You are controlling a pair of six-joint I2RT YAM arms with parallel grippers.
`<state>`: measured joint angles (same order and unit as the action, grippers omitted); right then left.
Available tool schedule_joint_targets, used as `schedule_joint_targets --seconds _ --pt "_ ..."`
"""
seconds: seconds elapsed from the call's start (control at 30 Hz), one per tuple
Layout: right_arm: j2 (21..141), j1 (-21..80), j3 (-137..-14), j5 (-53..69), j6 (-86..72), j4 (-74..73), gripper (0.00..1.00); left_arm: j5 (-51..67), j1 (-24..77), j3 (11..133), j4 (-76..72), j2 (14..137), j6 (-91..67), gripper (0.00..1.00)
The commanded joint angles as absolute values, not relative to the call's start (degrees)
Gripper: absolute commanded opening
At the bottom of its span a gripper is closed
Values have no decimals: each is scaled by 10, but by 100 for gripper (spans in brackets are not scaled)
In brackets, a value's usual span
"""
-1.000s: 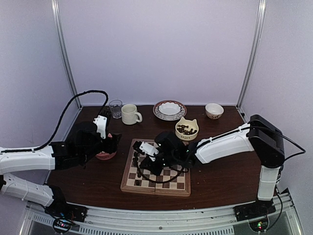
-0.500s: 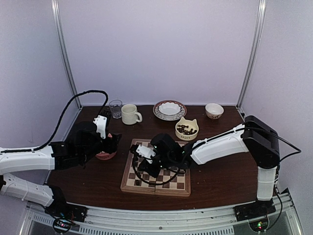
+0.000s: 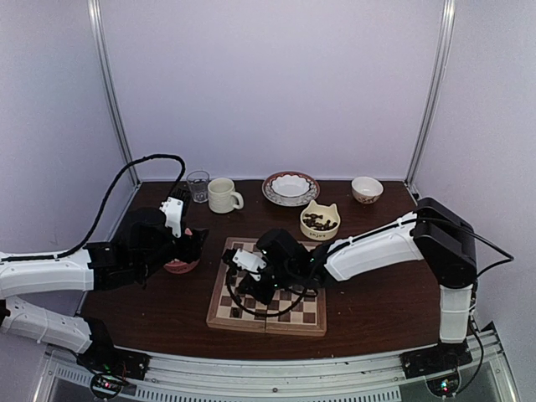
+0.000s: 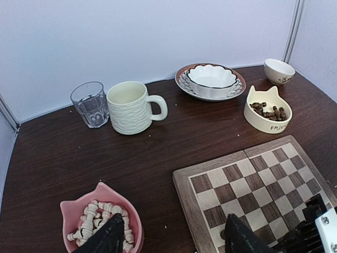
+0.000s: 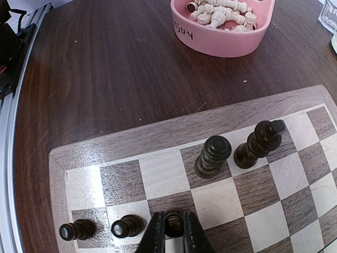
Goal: Set up the chess pieces on the board
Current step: Place the pawn at d2.
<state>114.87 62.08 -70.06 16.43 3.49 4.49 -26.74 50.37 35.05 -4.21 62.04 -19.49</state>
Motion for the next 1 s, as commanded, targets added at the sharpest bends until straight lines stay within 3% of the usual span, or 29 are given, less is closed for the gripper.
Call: schedule_joint_targets --seconds 0.0,0.43,0.97 --pt "1160 625 -717 158 42 39 11 -261 506 369 -50 617 -195 66" --pt "1162 625 -720 154 40 37 17 -259 506 371 -48 619 -195 66" --pt "1168 625 -736 78 34 28 14 -258 506 374 -47 621 -193 66"
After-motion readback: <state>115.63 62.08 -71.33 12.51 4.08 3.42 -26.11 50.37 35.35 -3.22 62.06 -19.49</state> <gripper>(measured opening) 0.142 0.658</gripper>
